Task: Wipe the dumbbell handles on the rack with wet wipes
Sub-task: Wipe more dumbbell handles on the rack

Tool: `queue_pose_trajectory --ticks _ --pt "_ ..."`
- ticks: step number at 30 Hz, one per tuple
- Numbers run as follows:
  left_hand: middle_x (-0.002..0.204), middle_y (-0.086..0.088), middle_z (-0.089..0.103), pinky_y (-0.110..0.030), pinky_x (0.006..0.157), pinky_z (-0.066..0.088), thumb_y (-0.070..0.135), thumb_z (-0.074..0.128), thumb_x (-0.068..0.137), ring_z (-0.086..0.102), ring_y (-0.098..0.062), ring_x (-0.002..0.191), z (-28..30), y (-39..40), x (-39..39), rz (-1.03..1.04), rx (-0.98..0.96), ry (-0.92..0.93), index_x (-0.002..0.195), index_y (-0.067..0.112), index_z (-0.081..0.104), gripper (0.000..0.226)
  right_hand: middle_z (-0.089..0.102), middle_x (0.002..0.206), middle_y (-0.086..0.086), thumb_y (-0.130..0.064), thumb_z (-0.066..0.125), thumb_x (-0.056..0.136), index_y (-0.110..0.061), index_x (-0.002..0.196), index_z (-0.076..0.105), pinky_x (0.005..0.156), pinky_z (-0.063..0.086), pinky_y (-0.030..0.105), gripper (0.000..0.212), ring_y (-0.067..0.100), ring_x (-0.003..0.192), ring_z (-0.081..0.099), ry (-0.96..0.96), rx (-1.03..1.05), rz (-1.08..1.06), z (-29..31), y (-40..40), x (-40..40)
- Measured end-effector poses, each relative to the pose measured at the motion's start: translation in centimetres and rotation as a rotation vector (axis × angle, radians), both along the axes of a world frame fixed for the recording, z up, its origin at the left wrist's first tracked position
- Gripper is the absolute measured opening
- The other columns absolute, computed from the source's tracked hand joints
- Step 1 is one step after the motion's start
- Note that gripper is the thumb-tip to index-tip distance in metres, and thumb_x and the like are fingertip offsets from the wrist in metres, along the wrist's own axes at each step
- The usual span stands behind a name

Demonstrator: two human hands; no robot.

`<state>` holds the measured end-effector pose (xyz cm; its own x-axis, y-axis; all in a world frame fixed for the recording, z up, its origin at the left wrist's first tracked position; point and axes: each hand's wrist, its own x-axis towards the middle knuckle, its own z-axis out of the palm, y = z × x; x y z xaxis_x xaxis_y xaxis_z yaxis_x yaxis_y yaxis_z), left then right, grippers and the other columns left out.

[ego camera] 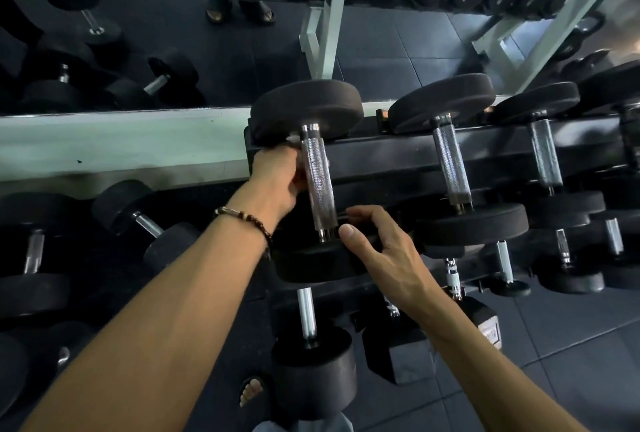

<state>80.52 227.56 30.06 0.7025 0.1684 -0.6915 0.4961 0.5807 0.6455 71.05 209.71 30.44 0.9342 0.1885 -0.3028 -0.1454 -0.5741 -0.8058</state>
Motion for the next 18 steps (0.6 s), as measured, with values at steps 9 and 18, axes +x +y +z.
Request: queue_pose_trajectory --ticks 9,18 --pt "0.089 -0.026 0.068 -0.038 0.07 0.06 -0.013 0.039 0.09 0.071 -0.033 0.08 -0.7 0.8 -0.5 -0.126 0.027 -0.141 0.094 -0.001 0.065 0.029 0.062 0.11 -0.012 -0.079 0.047 0.076 -0.039 0.118 0.058 0.092 0.051 0.033 0.058 0.004 0.102 0.058 0.002 -0.013 0.012 -0.1 -0.1 0.1" --pt "0.073 -0.012 0.066 -0.051 0.087 0.052 -0.002 0.052 0.096 0.063 -0.043 0.094 -1.0 1.1 -2.0 -0.14 0.139 -0.129 0.083 0.007 0.065 0.02 0.063 0.113 -0.014 -0.075 0.048 0.078 -0.038 0.117 0.06 0.094 0.05 0.032 0.055 0.001 0.11 0.057 -0.005 0.002 0.004 -0.1 -0.1 0.1"
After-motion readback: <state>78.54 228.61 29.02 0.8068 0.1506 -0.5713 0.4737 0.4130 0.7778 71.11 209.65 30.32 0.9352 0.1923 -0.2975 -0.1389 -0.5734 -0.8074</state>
